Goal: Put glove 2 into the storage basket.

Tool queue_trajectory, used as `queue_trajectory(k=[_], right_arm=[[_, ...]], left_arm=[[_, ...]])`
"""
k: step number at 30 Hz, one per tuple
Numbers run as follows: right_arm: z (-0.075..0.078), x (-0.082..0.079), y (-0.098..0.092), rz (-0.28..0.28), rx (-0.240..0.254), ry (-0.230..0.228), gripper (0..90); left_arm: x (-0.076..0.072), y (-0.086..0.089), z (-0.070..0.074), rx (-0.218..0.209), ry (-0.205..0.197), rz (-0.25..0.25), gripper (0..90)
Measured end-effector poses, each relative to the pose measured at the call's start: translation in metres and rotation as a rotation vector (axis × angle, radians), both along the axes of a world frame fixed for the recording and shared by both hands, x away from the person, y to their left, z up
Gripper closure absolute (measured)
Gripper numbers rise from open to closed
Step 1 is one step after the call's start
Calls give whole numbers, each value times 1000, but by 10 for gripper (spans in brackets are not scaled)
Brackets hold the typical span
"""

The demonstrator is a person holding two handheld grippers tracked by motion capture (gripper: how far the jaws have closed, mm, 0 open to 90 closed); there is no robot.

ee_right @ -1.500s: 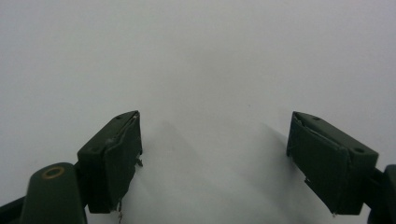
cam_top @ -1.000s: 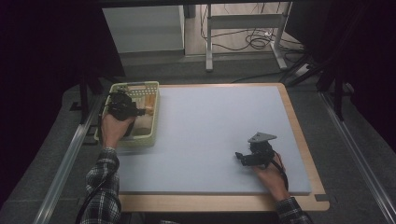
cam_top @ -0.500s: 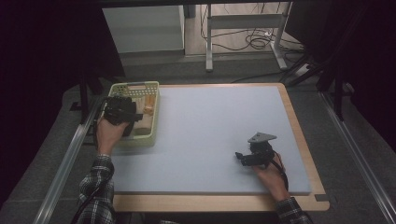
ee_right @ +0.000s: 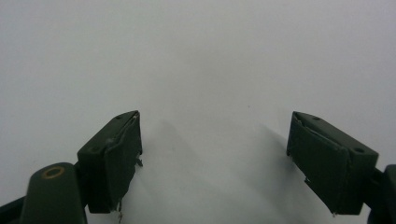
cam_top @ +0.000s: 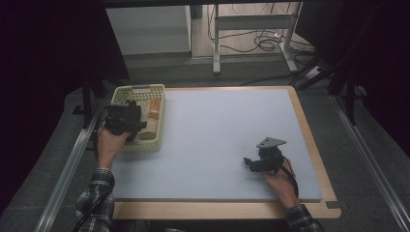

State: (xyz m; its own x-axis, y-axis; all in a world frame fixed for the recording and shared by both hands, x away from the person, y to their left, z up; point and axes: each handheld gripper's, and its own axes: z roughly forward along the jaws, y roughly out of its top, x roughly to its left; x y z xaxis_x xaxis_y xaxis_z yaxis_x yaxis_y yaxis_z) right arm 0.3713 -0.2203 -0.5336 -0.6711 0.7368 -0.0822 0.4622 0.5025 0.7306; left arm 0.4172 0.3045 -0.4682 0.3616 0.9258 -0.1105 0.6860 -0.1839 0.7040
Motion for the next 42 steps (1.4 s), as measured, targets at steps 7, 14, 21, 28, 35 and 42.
queue_trajectory(k=[7,14,21,28,35,42], right_arm=[[0,0,0,0,-1,-1,178],[0,0,0,-1,-2,-2,178],[0,-1,0,-2,-1,-2,178],[0,-1,0,-2,-2,-3,178],[0,-1,0,-2,-2,-3,178],[0,-1,0,-1,-3,-4,178]], left_arm=[[-8,0,1,-19,-11,-14,29],[-15,-5,3,-15,-24,-38,27],[-23,-11,6,-18,-39,-66,29],[-33,-20,8,-36,-63,-105,29],[-42,-31,10,-45,-84,-150,29],[-53,-46,13,-63,-108,-202,29]])
